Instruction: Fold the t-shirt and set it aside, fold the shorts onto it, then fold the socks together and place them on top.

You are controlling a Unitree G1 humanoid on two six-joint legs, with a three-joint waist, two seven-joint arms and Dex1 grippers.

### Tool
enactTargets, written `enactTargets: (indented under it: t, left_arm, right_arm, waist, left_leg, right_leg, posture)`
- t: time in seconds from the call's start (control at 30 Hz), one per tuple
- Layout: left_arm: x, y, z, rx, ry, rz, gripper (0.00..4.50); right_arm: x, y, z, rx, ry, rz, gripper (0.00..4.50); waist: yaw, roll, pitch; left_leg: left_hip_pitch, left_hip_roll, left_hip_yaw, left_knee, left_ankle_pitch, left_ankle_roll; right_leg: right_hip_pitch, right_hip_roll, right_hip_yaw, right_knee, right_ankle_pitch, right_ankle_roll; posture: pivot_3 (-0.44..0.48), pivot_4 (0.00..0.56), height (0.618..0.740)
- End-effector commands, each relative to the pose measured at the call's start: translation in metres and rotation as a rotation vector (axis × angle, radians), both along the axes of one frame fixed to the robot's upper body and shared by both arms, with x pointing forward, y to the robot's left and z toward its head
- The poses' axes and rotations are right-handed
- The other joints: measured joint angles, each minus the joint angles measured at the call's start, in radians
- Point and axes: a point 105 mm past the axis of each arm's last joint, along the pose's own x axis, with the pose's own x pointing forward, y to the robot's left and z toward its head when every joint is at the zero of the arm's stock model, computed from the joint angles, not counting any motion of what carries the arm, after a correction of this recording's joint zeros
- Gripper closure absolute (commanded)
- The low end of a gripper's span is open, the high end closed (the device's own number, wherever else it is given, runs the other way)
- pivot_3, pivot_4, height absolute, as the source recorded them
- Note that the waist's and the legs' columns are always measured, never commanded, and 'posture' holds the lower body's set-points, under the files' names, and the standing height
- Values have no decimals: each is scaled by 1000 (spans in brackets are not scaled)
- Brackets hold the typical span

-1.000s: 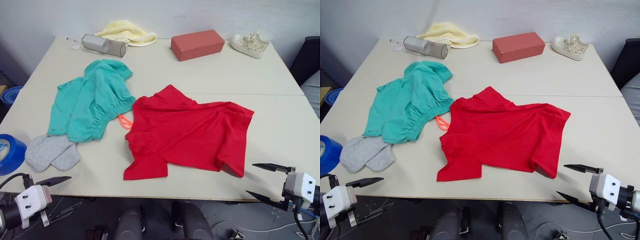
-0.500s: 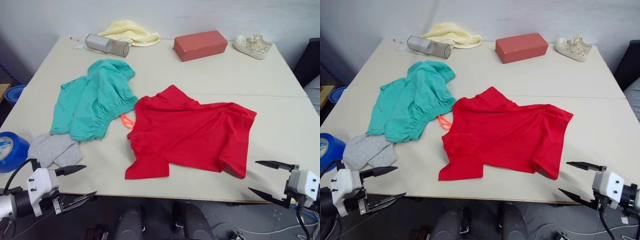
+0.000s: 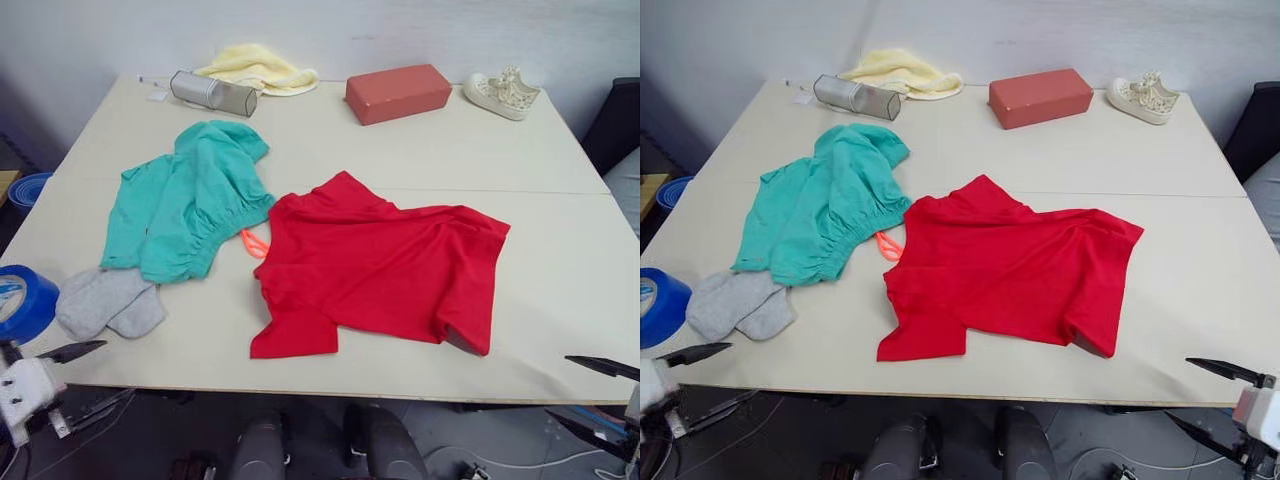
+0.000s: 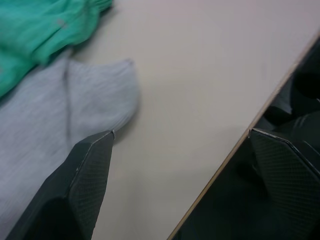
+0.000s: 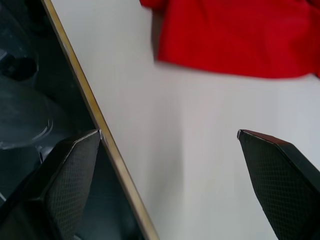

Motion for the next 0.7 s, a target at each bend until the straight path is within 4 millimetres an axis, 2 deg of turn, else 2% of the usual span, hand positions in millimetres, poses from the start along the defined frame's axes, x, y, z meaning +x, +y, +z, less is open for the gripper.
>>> enactTargets:
  t: [0.03,0.1,0.17,0.37,0.5,0.6,0.7]
  left_arm:
    - [26,-36,18,83,-132,-157,0]
    - [42,-54,24,143,-223,-247,0]
    - [55,-67,28,196,-300,-313,0]
    - [83,-89,18,296,-366,-452,0]
    - [104,-103,25,296,-436,-489,0]
    - [110,-116,31,258,-504,-516,0]
    - [102,-121,24,271,-490,-588,0]
  right_arm:
    - [10,22,7,-12,-61,66,51]
    - [18,32,6,-39,-93,91,51]
    - [25,39,4,-82,-127,112,51]
    - [38,47,-5,-126,-170,117,51]
    - [43,62,-11,-97,-181,126,51]
    - [52,68,-11,-80,-207,91,51]
    - [55,71,-14,-85,-193,80,51]
  waist:
    - [1,0,0]
    - [0,0,0]
    - [-1,0,0]
    - [-6,1,0]
    - [-3,0,0]
    - [-3,-1,0]
    - [-15,0,0]
  left_leg:
    - [0,0,0,0,0,0]
    - [1,0,2,-1,0,0]
    - [2,0,3,-2,0,0]
    - [4,0,9,-2,1,2]
    - [5,0,10,-1,1,4]
    - [6,-1,10,-1,1,4]
    - [7,-1,13,-1,1,5]
  right_leg:
    - [0,0,1,0,0,0]
    - [0,0,2,2,2,4]
    - [-2,1,2,5,8,15]
    - [-5,3,4,9,6,17]
    - [-4,3,4,11,6,17]
    - [-3,1,6,11,7,18]
    - [-4,1,11,11,8,19]
  posture:
    - [0,150,740]
    - [0,150,740]
    - [0,150,740]
    - [0,150,740]
    - [0,150,740]
    - [0,150,740]
    - [0,150,740]
